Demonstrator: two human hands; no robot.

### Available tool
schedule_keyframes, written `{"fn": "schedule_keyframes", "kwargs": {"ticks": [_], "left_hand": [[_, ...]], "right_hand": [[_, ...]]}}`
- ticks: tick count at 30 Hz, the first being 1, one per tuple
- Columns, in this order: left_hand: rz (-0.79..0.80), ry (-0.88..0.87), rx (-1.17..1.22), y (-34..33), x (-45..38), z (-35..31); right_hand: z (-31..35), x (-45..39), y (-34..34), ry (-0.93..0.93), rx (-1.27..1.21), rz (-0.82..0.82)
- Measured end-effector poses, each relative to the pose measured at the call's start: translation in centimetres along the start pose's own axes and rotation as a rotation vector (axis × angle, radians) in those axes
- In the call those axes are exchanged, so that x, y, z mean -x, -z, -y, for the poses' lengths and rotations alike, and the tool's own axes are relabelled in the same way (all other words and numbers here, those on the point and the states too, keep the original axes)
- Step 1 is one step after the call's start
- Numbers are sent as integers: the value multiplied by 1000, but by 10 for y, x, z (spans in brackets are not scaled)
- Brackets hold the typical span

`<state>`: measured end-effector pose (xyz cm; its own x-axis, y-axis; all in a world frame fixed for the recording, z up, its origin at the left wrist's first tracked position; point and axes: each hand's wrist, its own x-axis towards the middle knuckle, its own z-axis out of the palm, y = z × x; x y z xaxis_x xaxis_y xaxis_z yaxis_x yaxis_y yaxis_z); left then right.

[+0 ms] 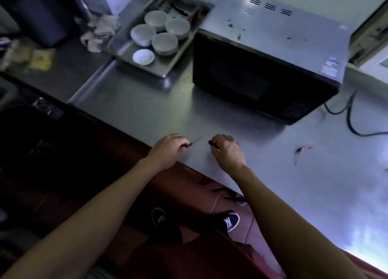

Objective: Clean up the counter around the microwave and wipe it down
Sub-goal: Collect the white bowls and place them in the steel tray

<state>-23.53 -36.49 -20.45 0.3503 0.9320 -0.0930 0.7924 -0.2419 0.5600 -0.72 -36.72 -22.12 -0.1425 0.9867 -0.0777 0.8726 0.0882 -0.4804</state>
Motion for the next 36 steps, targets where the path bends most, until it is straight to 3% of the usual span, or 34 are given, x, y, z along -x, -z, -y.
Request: {"fn": "schedule_keyframes", "kwargs": {"ticks": [8, 15, 25, 36], "left_hand": [[-155, 92, -19, 87, 83, 117], [-192, 239, -16, 138, 115, 178], [-182, 240, -44, 187, 54, 231], [-121, 198, -132, 241, -71, 256]], "right_hand": [[149, -39, -53, 206, 9, 117], [226, -69, -75, 337, -2, 135], [254, -161, -88, 342, 19, 127], [229, -281, -68, 163, -110, 20]]}}
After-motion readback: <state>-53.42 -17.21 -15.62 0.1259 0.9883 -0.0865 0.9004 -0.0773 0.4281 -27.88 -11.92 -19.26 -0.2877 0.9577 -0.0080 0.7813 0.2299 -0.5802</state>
